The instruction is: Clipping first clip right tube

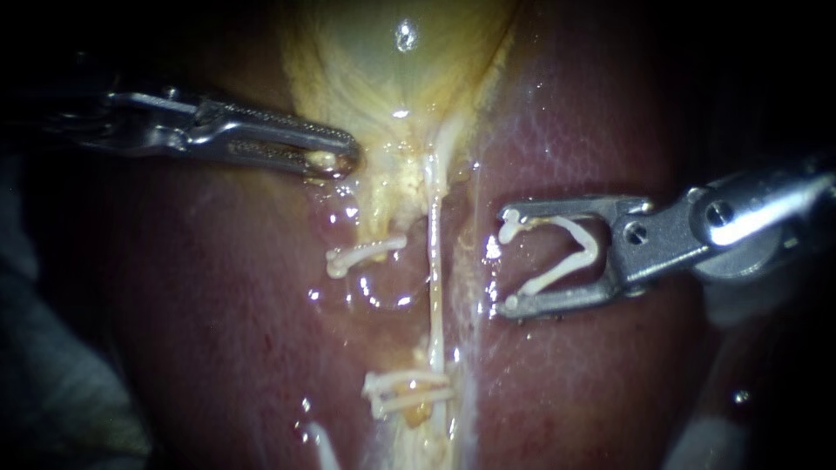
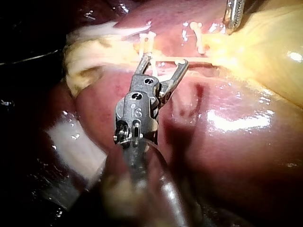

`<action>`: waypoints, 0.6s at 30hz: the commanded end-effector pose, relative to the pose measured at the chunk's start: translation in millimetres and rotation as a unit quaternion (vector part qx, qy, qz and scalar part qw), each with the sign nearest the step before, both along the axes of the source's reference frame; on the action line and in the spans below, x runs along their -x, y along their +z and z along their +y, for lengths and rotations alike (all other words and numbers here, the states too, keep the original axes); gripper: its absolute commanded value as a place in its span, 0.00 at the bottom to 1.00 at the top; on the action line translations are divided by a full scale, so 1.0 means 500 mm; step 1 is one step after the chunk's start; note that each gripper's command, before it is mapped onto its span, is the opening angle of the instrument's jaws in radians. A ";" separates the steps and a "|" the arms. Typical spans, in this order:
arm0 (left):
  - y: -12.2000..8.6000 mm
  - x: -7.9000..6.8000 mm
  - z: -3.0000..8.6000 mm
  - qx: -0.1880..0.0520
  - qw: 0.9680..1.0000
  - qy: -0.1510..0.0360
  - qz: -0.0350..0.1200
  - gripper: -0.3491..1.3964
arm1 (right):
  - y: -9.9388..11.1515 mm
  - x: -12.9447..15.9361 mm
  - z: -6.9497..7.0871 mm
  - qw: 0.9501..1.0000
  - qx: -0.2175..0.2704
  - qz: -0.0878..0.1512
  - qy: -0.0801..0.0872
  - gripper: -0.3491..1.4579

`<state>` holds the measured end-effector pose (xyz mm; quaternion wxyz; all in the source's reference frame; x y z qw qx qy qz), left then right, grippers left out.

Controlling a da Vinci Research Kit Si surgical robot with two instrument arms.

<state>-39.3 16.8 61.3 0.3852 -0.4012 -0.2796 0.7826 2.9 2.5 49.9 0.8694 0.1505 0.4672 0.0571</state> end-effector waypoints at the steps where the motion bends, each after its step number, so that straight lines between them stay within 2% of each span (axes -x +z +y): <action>1: -0.0007 -0.0004 0.0001 -0.001 1.000 0.001 0.000 0.00 | 0.0000 0.0000 0.0000 1.000 0.000 0.000 0.000 0.46; 3: -0.0029 -0.0016 0.0006 -0.002 1.000 0.001 -0.001 0.00 | 0.0000 0.0000 0.0000 1.000 0.000 0.000 0.000 0.46; 9: -0.0126 -0.0068 0.0025 -0.002 1.000 -0.018 0.006 0.00 | 0.0000 0.0000 -0.0001 1.000 0.000 0.000 0.000 0.46; 11: -0.0145 -0.0075 0.0030 0.004 1.000 -0.020 0.006 0.00 | 0.0001 0.0000 -0.0001 1.000 0.000 0.000 0.000 0.46; 13: -0.0157 -0.0076 0.0036 0.006 1.000 -0.021 0.004 0.00 | 0.0001 -0.0001 -0.0002 1.000 0.000 0.000 0.000 0.46; 18: -0.0152 -0.0073 0.0035 0.007 1.000 -0.023 0.003 0.00 | 0.0007 -0.0007 -0.0007 1.000 0.003 -0.001 0.002 0.46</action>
